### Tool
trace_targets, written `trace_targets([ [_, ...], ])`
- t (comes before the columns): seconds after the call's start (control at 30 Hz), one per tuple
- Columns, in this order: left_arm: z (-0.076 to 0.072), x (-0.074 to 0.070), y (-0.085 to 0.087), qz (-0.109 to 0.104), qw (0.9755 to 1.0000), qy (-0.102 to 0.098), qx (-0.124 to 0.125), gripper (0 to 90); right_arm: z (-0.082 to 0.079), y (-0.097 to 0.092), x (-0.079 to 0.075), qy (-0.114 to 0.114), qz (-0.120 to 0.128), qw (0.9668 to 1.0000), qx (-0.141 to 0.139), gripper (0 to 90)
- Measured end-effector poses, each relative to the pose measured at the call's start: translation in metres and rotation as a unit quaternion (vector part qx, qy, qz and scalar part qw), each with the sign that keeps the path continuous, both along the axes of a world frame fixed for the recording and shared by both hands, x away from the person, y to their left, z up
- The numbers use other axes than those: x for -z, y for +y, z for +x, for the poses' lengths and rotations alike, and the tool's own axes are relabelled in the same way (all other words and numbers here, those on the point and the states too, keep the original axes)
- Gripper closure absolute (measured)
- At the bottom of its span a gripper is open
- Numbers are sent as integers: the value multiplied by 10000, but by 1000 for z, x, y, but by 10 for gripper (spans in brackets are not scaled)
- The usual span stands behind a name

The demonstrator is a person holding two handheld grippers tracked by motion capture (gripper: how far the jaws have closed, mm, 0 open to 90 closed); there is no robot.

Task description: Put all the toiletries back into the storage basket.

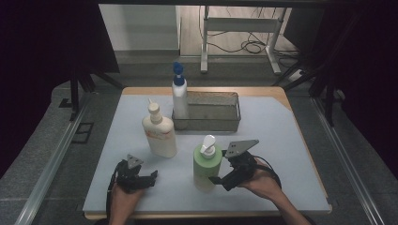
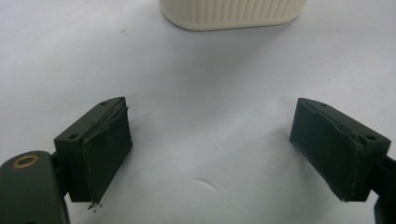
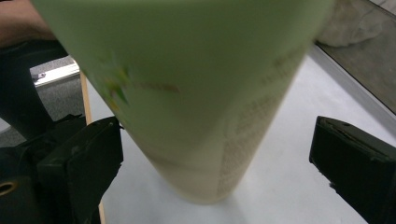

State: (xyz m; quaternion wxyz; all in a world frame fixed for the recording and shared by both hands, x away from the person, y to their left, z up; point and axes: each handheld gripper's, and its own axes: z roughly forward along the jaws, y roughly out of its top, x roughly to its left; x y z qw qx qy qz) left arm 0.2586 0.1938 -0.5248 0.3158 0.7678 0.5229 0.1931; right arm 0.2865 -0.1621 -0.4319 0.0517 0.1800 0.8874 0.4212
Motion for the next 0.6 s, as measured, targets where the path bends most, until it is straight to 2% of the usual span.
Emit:
trace_targets([
  [0.4,0,0,0,10,10000,13,10,121,2,16,-2,-50,7,10000,-64,17],
  [0.6,0,0,0,10,10000,13,10,121,2,22,-3,-79,65,9999,-79,45],
])
